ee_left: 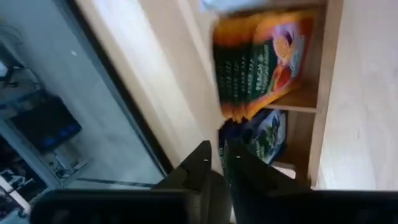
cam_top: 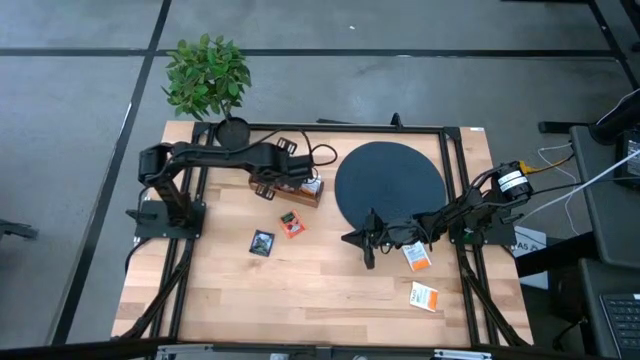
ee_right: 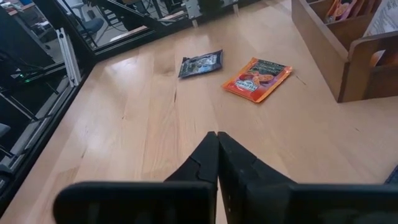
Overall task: Pick & Place Tea
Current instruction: Put the bottom white tea bag into the right section of the wooden organizer
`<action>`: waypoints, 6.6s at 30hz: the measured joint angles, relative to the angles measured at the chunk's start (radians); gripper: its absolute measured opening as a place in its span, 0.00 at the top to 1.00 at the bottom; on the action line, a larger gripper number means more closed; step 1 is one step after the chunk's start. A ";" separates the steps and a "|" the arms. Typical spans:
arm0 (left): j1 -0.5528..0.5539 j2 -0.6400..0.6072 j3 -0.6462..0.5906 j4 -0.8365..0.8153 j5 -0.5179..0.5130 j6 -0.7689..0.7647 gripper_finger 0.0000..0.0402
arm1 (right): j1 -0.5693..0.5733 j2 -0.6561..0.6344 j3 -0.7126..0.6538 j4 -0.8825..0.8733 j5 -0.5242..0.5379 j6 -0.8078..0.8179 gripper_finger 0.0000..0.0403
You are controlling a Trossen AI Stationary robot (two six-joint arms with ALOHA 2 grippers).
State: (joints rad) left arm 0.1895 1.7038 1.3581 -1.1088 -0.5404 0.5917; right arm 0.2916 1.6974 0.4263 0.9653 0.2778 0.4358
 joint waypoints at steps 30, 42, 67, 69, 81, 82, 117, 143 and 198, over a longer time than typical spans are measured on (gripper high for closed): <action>-0.423 -0.416 -0.508 0.925 0.271 -0.683 0.99 | 0.135 -0.196 0.111 -0.577 -0.088 0.277 0.99; -0.525 -0.352 -0.557 1.083 0.348 -0.815 0.98 | 0.388 -0.191 0.487 -1.330 0.085 0.589 0.99; -0.634 -0.206 -0.557 1.302 0.339 -0.818 0.99 | 0.760 0.314 1.231 -2.322 -0.094 1.212 0.99; -0.634 -0.206 -0.557 1.319 0.332 -0.818 0.99 | 0.771 0.319 1.231 -2.321 -0.098 1.210 0.99; -0.635 -0.206 -0.556 1.323 0.321 -0.843 0.98 | 0.796 0.318 1.199 -2.349 -0.196 1.205 0.95; -0.635 -0.206 -0.556 1.323 0.322 -0.843 0.99 | 0.795 0.318 1.191 -2.347 -0.197 1.206 0.94; -0.632 -0.207 -0.556 1.318 0.323 -0.779 0.98 | 0.877 0.319 0.889 -2.131 -0.089 1.314 0.45; -0.632 -0.207 -0.556 1.314 0.322 -0.774 0.99 | 0.873 0.319 0.841 -2.149 -0.080 1.314 0.64; -0.594 -0.208 -0.555 1.577 0.258 -1.268 0.90 | 0.638 0.315 1.029 -2.295 0.657 1.020 1.00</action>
State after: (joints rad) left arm -0.4042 1.4960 0.8032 0.4683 -0.2828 -0.6759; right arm 0.9298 2.0129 1.4551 -1.3296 0.9344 1.4563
